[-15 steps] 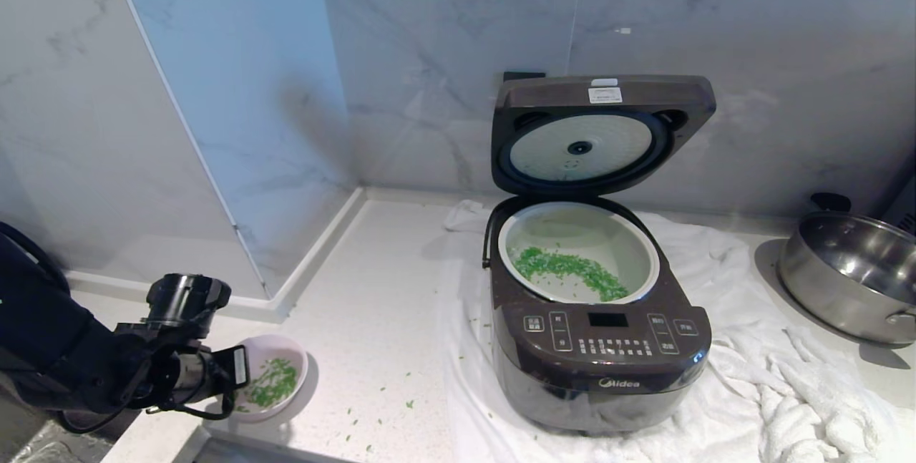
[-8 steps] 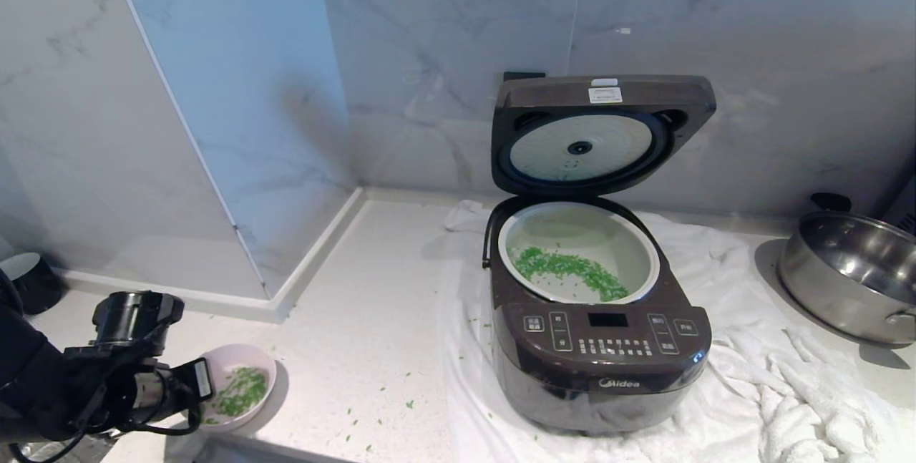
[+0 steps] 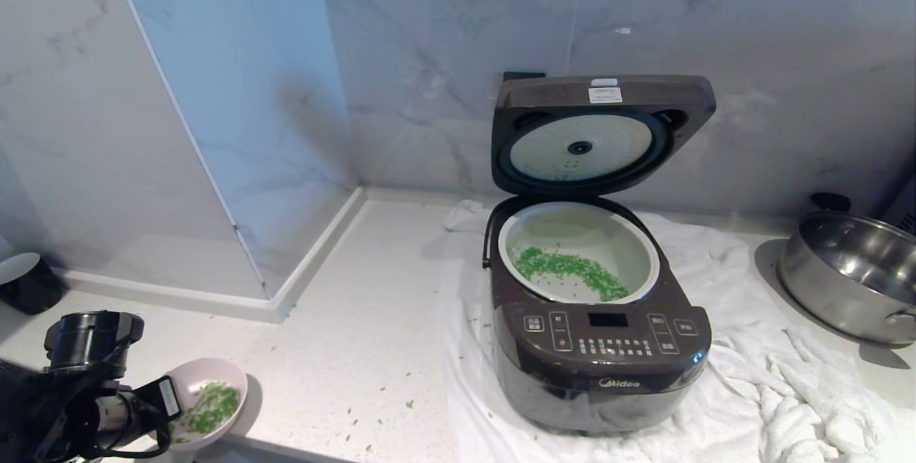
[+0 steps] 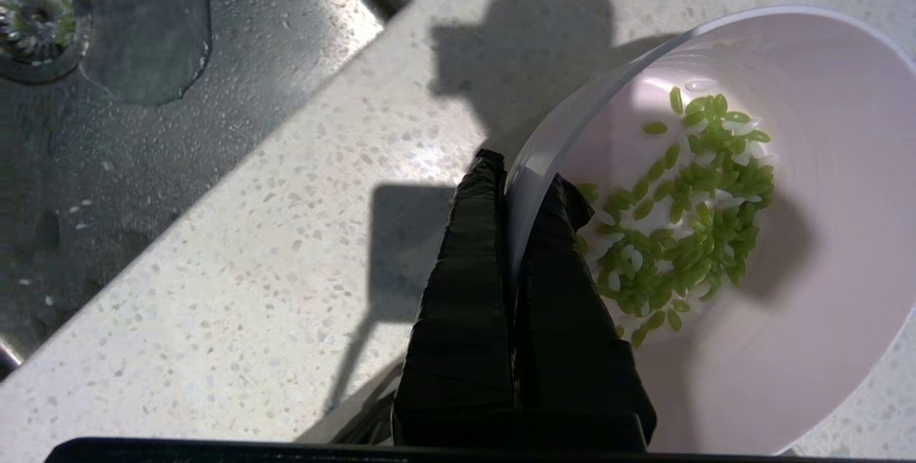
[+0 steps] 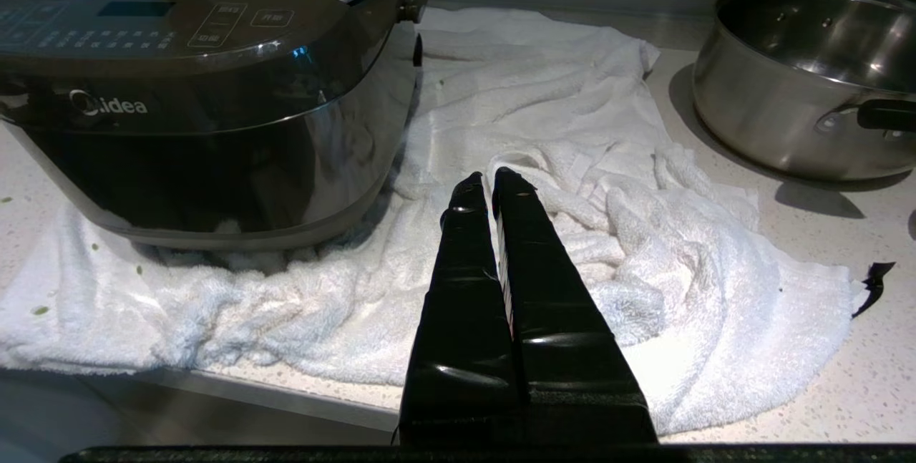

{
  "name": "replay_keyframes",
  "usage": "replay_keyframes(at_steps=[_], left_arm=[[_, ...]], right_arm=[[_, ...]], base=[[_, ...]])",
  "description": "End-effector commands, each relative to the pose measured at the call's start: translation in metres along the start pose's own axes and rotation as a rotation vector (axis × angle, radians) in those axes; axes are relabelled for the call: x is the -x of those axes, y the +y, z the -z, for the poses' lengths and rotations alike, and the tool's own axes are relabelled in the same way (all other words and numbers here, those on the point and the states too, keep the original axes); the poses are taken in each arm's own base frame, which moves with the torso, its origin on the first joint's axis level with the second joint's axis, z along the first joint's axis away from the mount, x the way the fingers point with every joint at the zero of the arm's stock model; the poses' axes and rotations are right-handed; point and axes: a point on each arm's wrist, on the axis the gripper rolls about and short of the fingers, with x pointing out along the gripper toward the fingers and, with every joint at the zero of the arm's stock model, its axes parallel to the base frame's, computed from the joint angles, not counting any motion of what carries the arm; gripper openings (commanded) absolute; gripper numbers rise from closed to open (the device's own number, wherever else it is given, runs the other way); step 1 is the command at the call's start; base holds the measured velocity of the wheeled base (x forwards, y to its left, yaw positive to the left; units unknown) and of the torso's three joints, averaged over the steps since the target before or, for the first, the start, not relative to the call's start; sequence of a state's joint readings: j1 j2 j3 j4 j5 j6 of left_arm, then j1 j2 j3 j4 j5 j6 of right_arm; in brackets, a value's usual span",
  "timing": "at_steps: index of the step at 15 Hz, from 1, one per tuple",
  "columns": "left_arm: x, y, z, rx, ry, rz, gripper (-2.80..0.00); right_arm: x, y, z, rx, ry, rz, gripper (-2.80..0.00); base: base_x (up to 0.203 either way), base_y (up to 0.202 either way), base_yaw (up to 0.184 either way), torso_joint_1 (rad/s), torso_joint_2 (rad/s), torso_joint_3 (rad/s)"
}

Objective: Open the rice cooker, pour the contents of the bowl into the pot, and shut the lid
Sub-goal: Fill a bowl with water from the tap

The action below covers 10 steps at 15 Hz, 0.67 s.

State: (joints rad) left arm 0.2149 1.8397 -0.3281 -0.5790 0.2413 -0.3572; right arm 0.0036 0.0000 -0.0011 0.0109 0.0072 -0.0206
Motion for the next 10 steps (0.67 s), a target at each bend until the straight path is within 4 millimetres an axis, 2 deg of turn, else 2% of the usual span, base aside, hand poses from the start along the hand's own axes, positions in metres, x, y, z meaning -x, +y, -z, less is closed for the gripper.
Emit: replay_keyframes(at_steps=[1, 3, 6, 10], left_arm=[[0.002, 0.008, -0.006, 0.035, -0.024, -0.018, -2.80], [0.000, 0.013, -0.011, 0.070, -0.037, -0.028, -2.80], [0.001, 0.022, -0.007, 0.157, -0.018, -0.053, -2.80], [-0.002, 0.056, -0.002, 0.276, 0.025, -0.107, -2.80]], right_arm=[[0.000, 0.000, 0.000, 0.001, 0.000, -0.001, -2.80], [0.000, 0.000, 0.000, 0.001, 0.001, -0.001, -2.80], [0.000, 0.000, 0.000, 0.001, 0.001, -0.001, -2.80], [0.000, 0.000, 0.000, 0.001, 0.001, -0.001, -2.80]], base=[[0.000, 0.000, 0.000, 0.000, 0.00, 0.000], [0.000, 0.000, 0.000, 0.000, 0.00, 0.000], [0.000, 0.000, 0.000, 0.000, 0.00, 0.000], [0.000, 0.000, 0.000, 0.000, 0.00, 0.000]])
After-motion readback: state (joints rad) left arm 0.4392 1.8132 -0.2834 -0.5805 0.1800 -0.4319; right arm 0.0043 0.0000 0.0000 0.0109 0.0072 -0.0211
